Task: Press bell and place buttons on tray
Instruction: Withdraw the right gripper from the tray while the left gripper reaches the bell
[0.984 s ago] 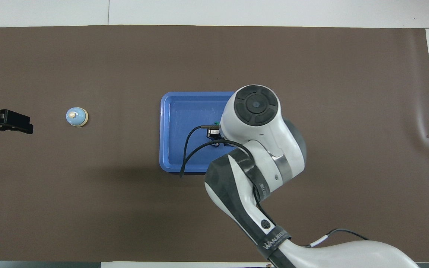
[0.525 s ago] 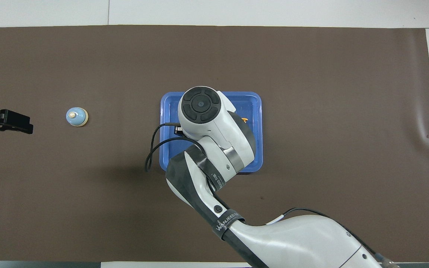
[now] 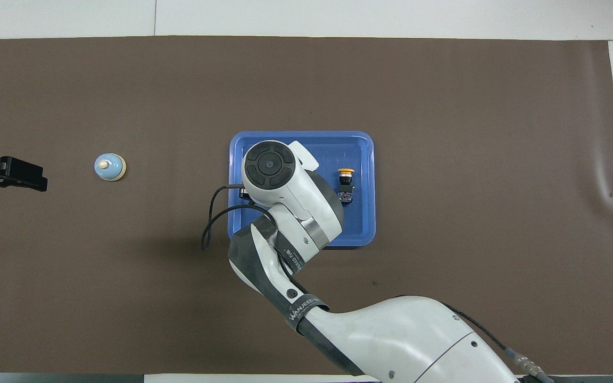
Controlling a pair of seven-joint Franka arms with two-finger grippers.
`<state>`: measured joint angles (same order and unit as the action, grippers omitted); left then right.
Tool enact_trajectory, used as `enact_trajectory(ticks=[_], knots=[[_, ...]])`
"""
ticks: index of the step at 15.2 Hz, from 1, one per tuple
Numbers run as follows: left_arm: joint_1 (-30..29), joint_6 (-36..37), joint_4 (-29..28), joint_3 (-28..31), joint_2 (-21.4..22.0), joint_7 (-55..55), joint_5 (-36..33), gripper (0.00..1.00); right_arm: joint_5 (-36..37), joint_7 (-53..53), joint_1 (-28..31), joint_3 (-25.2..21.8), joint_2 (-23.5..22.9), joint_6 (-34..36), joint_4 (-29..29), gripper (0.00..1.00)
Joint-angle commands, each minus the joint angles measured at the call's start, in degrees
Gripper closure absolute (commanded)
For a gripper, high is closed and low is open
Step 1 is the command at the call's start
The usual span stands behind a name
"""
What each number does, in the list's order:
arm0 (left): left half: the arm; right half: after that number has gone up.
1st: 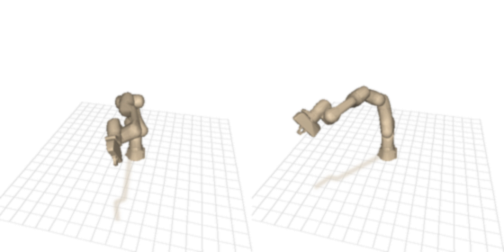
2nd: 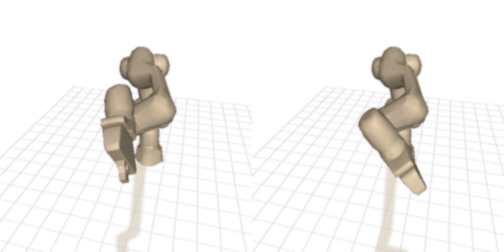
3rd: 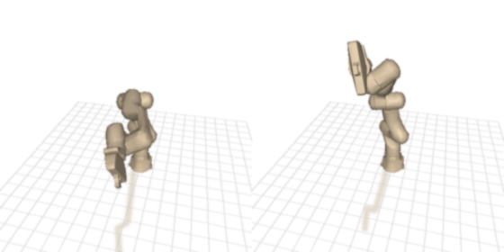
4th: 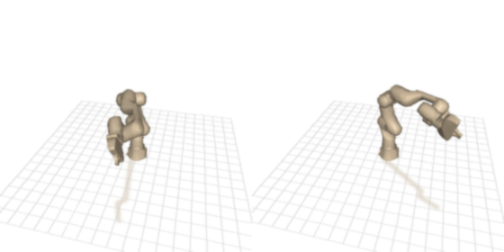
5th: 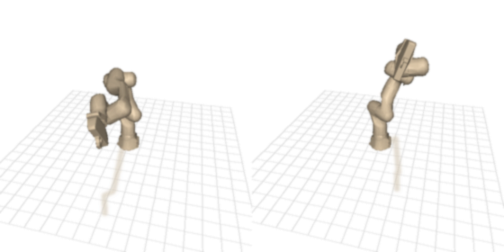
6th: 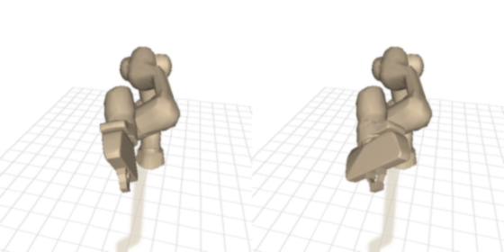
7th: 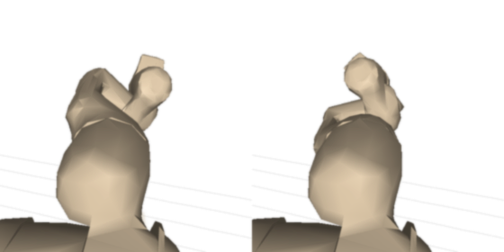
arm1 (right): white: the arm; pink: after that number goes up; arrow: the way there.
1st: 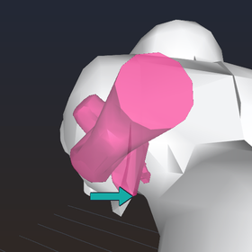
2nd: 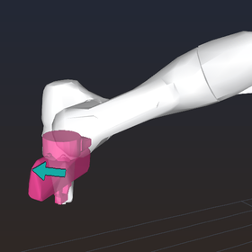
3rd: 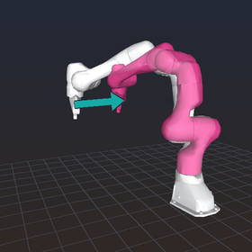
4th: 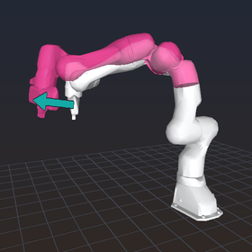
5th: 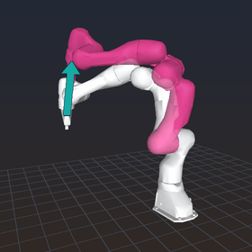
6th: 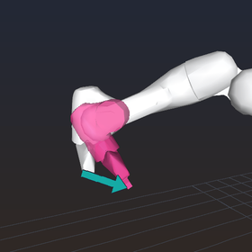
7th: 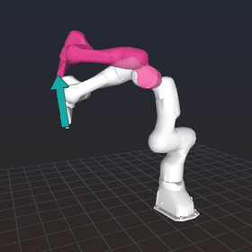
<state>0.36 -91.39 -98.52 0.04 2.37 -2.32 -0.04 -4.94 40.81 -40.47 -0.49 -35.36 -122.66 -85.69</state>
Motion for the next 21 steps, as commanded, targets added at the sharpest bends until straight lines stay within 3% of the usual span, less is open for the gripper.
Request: enact_trajectory(ticks=[1,2,3,4,5,7,8,12,14,21], knots=[[-0.2,1.0,0.7,0.1,0.1,-0.4,0.8,0.00,-0.2,0.8,-1.8,-0.2,0.2,-2.9,-3.0,1.00],[-0.2,1.0,0.7,0.1,0.2,-0.3,0.8,0.00,-0.2,1.3,-1.9,-0.2,0.4,-2.8,-3.4,1.00],[-0.1,0.9,0.7,0.1,0.1,-0.6,0.8,0.00,-0.2,1.8,-2.0,-0.2,0.5,-2.4,-3.4,0.89],[-0.2,0.7,0.6,-0.1,0.2,-0.9,0.8,0.00,-0.1,2.2,-2.0,-0.2,0.5,-2.1,-3.3,0.07],[0.0,-0.6,0.3,-0.1,0.4,-0.9,0.8,0.02,-0.1,2.7,-2.1,-0.3,0.6,-1.7,-3.3,0.00],[0.3,-2.6,-0.8,-0.1,0.4,-0.6,0.8,0.62,-0.2,4.7,-1.5,-0.4,1.9,-0.3,-3.2,0.00],[0.1,-2.7,-1.2,0.1,0.5,-0.5,0.8,0.98,-0.2,4.7,-0.9,-0.6,2.7,0.8,-3.0,0.00],[-0.5,-8.0,-3.2,0.1,-0.8,-0.6,0.8,1.00,-0.3,4.4,5.1,-0.7,7.4,3.6,-3.1,0.00],[-0.5,-10.9,-3.2,0.1,-3.8,-0.5,0.8,1.00,-0.2,3.3,9.6,-0.6,9.5,4.9,-3.1,0.00],[-0.5,-20.6,-3.7,-0.1,-12.3,-0.7,0.8,1.00,-0.2,-17.9,24.9,-0.7,18.0,17.7,-3.0,0.00]])
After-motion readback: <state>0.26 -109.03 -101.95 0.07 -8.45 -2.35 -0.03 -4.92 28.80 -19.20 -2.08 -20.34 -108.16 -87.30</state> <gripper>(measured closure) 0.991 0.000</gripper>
